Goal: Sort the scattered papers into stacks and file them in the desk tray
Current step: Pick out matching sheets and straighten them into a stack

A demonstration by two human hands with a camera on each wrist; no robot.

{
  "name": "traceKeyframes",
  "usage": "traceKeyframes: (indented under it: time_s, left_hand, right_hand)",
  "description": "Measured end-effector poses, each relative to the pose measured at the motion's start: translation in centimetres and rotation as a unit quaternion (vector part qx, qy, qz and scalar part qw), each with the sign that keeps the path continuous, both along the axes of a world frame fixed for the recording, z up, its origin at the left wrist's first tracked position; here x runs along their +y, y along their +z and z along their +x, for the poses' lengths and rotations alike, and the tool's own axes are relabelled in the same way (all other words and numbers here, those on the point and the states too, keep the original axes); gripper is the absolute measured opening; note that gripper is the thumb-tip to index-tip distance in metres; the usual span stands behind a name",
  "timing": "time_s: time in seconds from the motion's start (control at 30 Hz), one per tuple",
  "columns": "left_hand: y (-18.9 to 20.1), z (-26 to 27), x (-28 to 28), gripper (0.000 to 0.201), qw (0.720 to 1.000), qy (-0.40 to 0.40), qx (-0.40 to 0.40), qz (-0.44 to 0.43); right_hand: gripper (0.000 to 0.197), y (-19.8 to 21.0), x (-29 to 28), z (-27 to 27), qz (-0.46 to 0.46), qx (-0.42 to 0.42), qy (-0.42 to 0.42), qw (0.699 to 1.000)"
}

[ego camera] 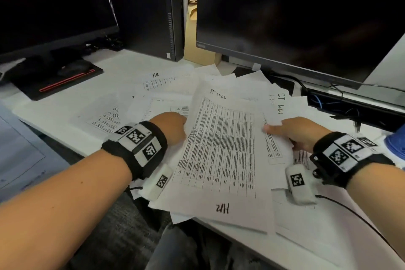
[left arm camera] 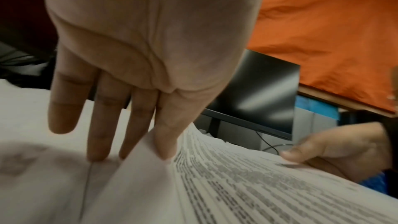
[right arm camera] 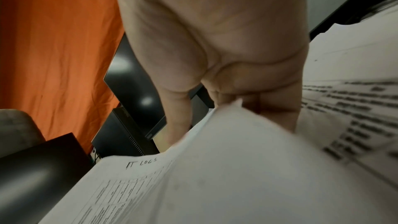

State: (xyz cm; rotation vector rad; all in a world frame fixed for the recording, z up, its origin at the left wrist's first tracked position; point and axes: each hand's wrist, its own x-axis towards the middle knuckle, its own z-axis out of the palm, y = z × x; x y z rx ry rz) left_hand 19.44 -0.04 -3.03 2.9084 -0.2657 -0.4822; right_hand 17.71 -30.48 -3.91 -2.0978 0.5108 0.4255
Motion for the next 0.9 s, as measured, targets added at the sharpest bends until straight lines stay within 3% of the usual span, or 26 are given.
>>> traceKeyframes:
  time_s: [0.17, 0.3, 0.4, 0.5, 0.57, 0.67, 0.9]
  left_hand:
    - [1.4, 1.0, -0.6, 0.02, 0.999, -0.01, -0.037, 0.024]
    - [1.7, 3.1, 1.3, 0.017, 0.999, 0.008, -0.045, -0.003]
    - [1.4, 4.2, 1.7, 0.032, 0.999, -0.001, -0.043, -0.024]
    - [1.3, 4.1, 1.3, 0.07, 0.992, 0.039, 0.0, -0.12]
    - [1.2, 4.1, 0.8, 0.08, 0.991, 0.053, -0.013, -0.123]
    - [1.4, 3.9, -0.1, 0.068, 0.997, 0.047, -0.049, -0.037]
    - [2.4, 4.4, 0.5, 0.041, 0.988, 0.045, -0.054, -0.137]
  right_hand:
    - [0.052, -0.3, -0.1, -0.4, -0.13, -0.028, 0.054, 0.99]
    - [0.013, 0.0, -0.4, -2.0, -0.005, -0.078, 0.04, 0.996]
    - [0.015, 0.0, -0.5, -3.1, 0.064, -0.121, 0.034, 0.99]
    - [0.019, -0.1, -0.6, -3.4, 0.067, -0.154, 0.053, 0.984]
    - [0.019, -0.2, -0.6, -3.5, 0.072, -0.172, 0.055, 0.981]
    - [0.016, -0.3, -0.7, -3.2, 0.075, -0.183, 0.042, 0.979]
    - [0.011, -0.3, -1.9, -3.4, 0.091, -0.168, -0.032, 0.981]
